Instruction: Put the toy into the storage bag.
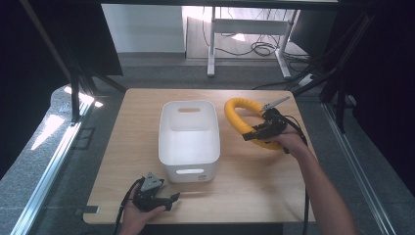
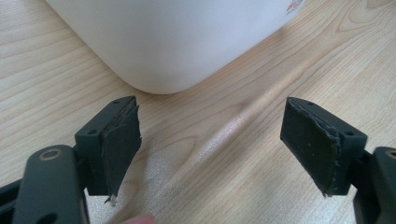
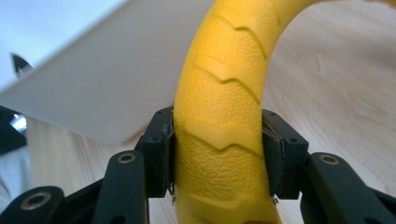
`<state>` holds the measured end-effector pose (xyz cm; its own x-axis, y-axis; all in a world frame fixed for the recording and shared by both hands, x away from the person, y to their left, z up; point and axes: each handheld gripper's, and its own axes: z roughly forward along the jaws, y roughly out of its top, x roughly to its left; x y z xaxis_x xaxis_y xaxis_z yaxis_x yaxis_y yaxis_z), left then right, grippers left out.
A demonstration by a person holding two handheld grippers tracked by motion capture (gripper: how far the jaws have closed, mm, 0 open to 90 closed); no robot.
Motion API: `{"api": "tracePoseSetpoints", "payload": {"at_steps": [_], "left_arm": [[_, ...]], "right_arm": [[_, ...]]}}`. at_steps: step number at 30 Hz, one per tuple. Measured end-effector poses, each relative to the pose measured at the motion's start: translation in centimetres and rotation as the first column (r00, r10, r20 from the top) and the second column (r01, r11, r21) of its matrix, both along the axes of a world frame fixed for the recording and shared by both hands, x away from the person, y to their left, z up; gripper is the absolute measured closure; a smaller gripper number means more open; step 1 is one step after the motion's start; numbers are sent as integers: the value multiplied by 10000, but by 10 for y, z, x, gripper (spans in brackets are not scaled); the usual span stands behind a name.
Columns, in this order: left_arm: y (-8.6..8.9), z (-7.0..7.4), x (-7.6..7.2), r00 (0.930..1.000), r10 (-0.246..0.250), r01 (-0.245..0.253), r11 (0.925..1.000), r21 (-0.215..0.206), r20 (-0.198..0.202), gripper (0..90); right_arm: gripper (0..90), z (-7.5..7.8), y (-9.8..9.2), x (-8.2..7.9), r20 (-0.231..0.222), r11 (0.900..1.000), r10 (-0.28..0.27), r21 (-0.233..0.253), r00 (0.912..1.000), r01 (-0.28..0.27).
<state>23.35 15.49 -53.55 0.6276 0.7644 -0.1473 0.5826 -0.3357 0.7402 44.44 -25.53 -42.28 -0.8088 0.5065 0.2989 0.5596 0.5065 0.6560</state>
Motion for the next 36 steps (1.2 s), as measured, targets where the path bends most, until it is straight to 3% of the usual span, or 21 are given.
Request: {"api": "tracePoseSetpoints", "payload": {"at_steps": [7, 11, 19, 20, 36], "left_arm": [[0, 0, 0, 10000, -4, 4, 10000, -10, 10, 202], [-1, 0, 0, 10000, -10, 10, 10000, -6, 18, 202], [-1, 0, 0, 10000, 0, 0, 10000, -2, 23, 202], [-1, 0, 0, 10000, 2, -2, 10000, -3, 22, 202], [-2, 0, -1, 10000, -14, 14, 10000, 22, 4, 202]], "right_arm": [[520, 21, -7, -2, 389, 9950, -179, 989, 9991, 140], [521, 29, -13, -4, 636, 9864, -418, 1614, 9971, 310], [522, 35, -21, -5, 695, 9723, -744, 2269, 9948, 568], [522, 36, -23, -6, 759, 9671, -808, 2475, 9938, 598], [521, 53, -25, -23, 1302, 9418, -773, 3350, 9885, 295]]}}
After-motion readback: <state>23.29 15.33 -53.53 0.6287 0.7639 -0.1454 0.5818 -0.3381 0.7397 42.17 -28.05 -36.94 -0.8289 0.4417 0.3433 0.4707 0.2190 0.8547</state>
